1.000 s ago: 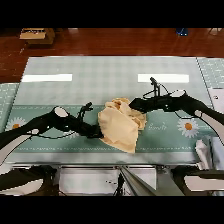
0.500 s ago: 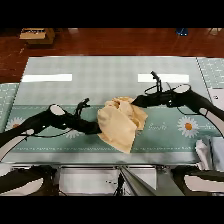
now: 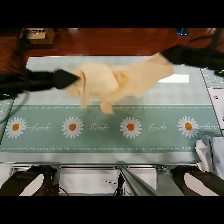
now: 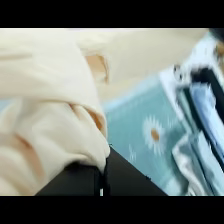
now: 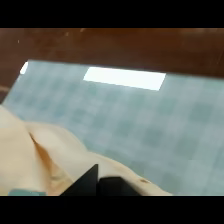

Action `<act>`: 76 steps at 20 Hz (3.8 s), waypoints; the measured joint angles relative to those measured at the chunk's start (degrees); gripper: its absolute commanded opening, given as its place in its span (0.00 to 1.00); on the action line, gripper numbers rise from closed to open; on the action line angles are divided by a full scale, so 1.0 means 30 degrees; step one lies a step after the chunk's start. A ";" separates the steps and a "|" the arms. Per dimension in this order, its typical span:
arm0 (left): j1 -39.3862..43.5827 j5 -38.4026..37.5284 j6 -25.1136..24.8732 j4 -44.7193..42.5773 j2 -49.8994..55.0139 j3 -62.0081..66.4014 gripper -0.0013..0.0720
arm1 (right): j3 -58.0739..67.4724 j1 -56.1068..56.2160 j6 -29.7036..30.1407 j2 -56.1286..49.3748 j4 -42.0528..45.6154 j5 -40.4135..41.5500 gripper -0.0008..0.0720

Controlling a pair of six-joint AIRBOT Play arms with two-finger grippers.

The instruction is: Fold the shirts.

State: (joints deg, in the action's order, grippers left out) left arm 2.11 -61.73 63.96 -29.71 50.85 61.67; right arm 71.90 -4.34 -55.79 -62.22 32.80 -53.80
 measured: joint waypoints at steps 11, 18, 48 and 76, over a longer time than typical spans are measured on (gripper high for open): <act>-0.3104 -0.5552 0.4124 -0.5187 -0.2936 1.0047 0.05 | 0.3810 -0.2157 -0.5027 0.6951 0.7664 -0.0794 0.05; -0.3213 -0.7439 0.6156 -0.3759 -0.5158 1.0681 0.05 | 0.4007 -0.2251 -0.6433 0.9340 0.9311 -0.3759 0.05; 0.0874 0.1668 0.0991 -0.2667 0.4743 -0.8714 0.05 | 0.3184 0.1311 -0.7635 -0.6696 1.3529 -0.2492 0.60; 0.0889 -0.0874 -0.0670 -0.2652 0.5027 -0.8728 0.05 | -1.3682 0.9697 -0.8298 -0.3606 -0.1668 0.4226 0.68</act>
State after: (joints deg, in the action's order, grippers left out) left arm 4.78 -64.36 61.95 -37.67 65.93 35.48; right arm 30.85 24.75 -80.68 -73.03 27.79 -41.12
